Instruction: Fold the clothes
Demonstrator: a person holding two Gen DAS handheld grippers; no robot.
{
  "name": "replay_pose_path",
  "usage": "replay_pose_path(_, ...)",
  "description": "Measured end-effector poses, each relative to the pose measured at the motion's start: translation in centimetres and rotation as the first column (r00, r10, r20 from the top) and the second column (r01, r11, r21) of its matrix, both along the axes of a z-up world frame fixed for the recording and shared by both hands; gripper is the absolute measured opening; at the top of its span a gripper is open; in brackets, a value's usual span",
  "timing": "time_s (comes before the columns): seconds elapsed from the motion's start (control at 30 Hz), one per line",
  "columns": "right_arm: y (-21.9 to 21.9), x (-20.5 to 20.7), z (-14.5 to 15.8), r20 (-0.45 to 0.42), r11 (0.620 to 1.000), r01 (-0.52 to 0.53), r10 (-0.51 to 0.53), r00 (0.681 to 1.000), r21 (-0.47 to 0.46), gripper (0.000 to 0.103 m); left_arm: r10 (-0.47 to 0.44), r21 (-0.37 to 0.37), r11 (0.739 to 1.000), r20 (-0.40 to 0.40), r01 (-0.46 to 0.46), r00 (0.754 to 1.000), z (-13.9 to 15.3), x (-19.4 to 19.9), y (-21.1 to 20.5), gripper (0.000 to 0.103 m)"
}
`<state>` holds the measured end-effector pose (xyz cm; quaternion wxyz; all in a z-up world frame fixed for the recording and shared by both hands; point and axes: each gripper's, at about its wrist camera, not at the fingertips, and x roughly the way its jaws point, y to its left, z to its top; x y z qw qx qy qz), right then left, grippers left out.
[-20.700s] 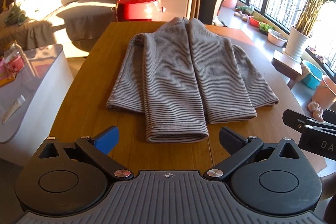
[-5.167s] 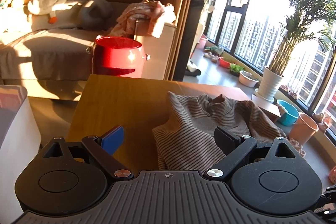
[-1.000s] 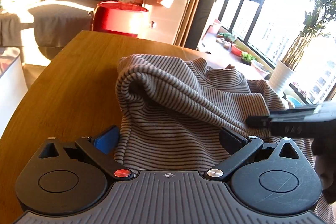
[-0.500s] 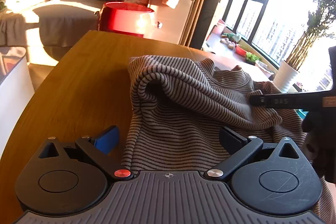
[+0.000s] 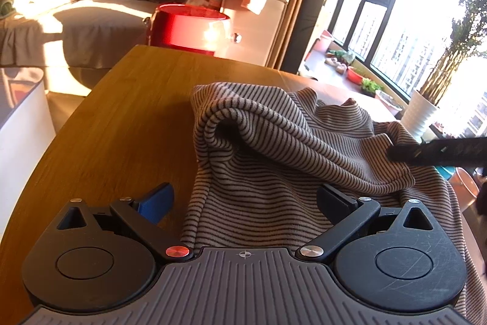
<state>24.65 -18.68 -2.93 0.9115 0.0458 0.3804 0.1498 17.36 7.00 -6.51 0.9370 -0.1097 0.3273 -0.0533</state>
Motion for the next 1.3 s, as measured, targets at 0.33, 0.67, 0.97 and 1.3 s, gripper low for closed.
replay_pose_path(0.33,-0.1,0.2,6.7,0.282,0.997,0.0,-0.021,0.959,0.076,0.007,0.02,0.057,0.998,0.124,-0.027,0.992,3.0,-1.2,0.4,0.102)
replay_pose_path(0.67,-4.9,0.2,-3.4,0.031,0.988,0.125,-0.128,0.991,0.09,0.005,-0.084,0.087,0.994,0.205,0.067,0.975,4.8,1.2,-1.6,0.102)
replay_pose_path(0.97,-3.4,-7.6,0.9,0.121,0.977,-0.159,0.177,0.977,-0.145,0.035,-0.098,0.082,0.992,0.054,0.093,0.994,0.2,4.9,-3.3,0.102)
replay_pose_path(1.3,-0.3,-16.7,0.3,-0.062,0.859,-0.473,0.471,0.88,-0.196,0.058,-0.025,0.015,1.0,0.006,0.025,1.0,-0.5,5.4,-1.7,0.102)
